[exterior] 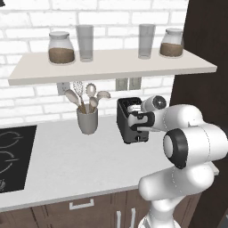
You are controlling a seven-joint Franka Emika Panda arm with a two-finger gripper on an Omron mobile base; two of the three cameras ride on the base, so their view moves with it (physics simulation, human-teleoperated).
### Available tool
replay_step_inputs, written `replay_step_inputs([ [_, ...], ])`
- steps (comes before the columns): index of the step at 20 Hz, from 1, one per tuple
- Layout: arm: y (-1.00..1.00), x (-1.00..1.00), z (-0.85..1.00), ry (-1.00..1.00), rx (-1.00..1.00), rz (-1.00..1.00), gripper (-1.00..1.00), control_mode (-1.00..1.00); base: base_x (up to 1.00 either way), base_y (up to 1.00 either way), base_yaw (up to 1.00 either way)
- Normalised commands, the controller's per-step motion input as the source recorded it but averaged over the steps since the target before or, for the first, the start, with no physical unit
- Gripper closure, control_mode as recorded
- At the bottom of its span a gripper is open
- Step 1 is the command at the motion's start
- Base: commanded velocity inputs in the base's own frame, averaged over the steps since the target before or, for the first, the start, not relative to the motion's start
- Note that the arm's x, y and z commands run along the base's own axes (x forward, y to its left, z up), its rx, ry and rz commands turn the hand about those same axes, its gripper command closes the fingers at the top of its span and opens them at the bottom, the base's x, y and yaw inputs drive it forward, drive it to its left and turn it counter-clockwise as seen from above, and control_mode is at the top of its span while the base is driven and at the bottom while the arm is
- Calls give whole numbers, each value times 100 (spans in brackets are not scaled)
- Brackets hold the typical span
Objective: Start the toaster. Once the lever pops up, take the bread to the plate on the dining counter.
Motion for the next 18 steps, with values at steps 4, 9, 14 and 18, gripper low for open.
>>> replay_step_inputs([
  [4, 0, 0, 0, 0, 0, 0, -100, -100, 0, 0, 0],
  [9, 0, 0, 0, 0, 0, 0, -100, -100, 0, 0, 0],
  [14, 0, 0, 0, 0, 0, 0, -100, -100, 0, 0, 0],
  [18, 0, 0, 0, 0, 0, 0, -100, -100, 0, 0, 0],
])
